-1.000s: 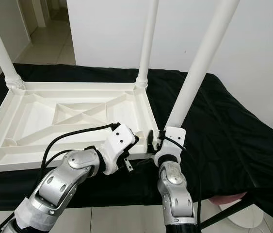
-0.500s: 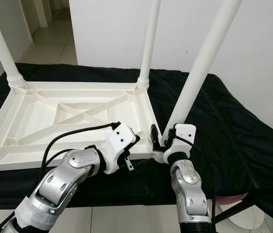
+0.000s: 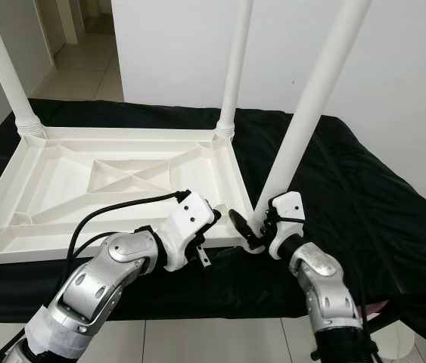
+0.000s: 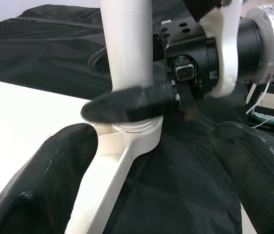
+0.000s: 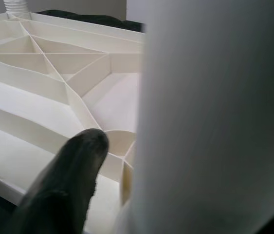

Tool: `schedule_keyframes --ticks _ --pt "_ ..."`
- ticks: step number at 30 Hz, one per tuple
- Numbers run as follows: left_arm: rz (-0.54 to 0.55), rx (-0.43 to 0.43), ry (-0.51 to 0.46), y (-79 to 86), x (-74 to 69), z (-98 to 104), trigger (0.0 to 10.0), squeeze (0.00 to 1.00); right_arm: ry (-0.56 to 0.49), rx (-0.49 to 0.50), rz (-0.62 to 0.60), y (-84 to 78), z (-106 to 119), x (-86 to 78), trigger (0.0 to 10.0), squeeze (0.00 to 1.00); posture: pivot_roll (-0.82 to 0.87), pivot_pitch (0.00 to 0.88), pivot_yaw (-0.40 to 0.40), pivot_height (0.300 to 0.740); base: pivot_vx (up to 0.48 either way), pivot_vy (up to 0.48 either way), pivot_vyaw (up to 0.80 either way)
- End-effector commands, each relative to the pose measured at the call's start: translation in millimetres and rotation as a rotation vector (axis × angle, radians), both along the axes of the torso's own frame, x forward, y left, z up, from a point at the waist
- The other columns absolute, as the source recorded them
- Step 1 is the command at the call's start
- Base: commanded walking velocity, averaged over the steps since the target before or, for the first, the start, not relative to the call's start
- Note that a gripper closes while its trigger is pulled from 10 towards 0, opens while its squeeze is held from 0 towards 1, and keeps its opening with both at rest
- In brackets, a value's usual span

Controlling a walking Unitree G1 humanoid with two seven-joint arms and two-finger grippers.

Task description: Building children table

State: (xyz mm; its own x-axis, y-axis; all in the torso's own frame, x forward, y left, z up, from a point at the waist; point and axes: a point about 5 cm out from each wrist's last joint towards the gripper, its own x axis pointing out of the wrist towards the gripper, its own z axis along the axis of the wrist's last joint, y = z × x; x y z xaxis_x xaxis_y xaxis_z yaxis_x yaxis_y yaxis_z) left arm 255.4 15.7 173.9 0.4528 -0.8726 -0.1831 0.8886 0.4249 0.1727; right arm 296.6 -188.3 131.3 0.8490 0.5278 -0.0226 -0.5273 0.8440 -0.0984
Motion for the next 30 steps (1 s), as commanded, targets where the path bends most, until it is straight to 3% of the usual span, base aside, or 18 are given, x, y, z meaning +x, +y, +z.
schedule_keyframes --ticks 1,2,4,5,15,16,17,18,22,25,26,30 --pt "0.011 0.01 0.009 0.0 0.2 -4.0 10.0 0.0 0.01 -0.023 0.061 6.5 -2.0 1.4 3.8 0.0 -0.07 0.0 -0.054 0.74 0.0 0.0 0.0" --pt "0.017 0.01 0.007 0.7 1.2 -3.5 10.0 0.0 0.017 -0.039 0.073 4.1 -2.5 3.8 1.2 0.0 -0.06 0.0 -0.058 0.74 0.0 0.0 0.0" --pt "0.02 0.01 0.006 1.1 2.0 -3.0 10.0 0.0 0.022 -0.048 0.083 2.0 -2.9 5.2 1.2 0.0 -0.06 0.0 -0.058 0.74 0.0 0.0 0.0" --pt "0.025 0.01 0.005 1.7 2.6 -2.6 10.0 0.0 0.032 -0.055 0.09 -0.4 -4.3 5.7 0.0 0.0 -0.06 0.0 -0.06 0.74 0.0 0.0 0.0" --pt "0.035 0.002 0.002 2.4 2.9 -0.8 10.0 0.0 0.086 -0.002 0.048 -6.9 -14.1 2.4 0.0 0.0 -0.06 0.0 -0.062 0.74 0.0 0.0 0.0" --pt "0.033 0.002 0.001 2.5 3.0 -0.8 10.0 0.0 0.088 0.02 0.027 -5.8 -15.3 2.3 2.7 0.0 -0.06 0.0 -0.06 0.74 0.0 0.0 0.0" --pt "0.033 0.002 0.001 2.5 3.0 -0.8 10.0 0.0 0.088 0.02 0.027 -5.8 -15.3 2.3 2.7 0.0 -0.06 0.0 -0.06 0.74 0.0 0.0 0.0" --pt "0.032 0.002 0.0 2.6 3.1 -0.8 10.0 0.0 0.088 0.032 0.015 -5.1 -16.0 2.3 10.0 0.0 -0.06 0.0 -0.06 0.74 0.0 0.0 0.0" --pt "0.031 0.001 -0.001 2.5 3.1 -0.9 10.0 0.0 0.073 0.062 -0.035 -1.6 -15.3 3.7 10.0 0.0 -0.07 0.0 -0.061 0.74 0.0 0.0 0.0" --pt "0.029 -0.004 -0.003 0.3 3.7 -0.5 10.0 0.0 0.033 0.124 -0.153 17.3 -9.4 4.8 10.0 0.0 -0.08 0.0 -0.061 0.74 0.0 0.0 0.0" --pt "0.03 -0.006 -0.003 -0.3 4.6 -0.3 10.0 0.0 0.029 0.112 -0.232 20.2 -8.5 6.6 10.0 0.0 -0.08 0.0 -0.06 0.74 0.0 0.0 0.0" --pt "0.034 -0.008 -0.003 -0.5 6.0 0.0 10.0 0.0 0.028 0.109 -0.342 23.9 -7.5 8.0 10.0 0.0 -0.08 0.0 -0.06 0.74 0.0 0.0 0.0"
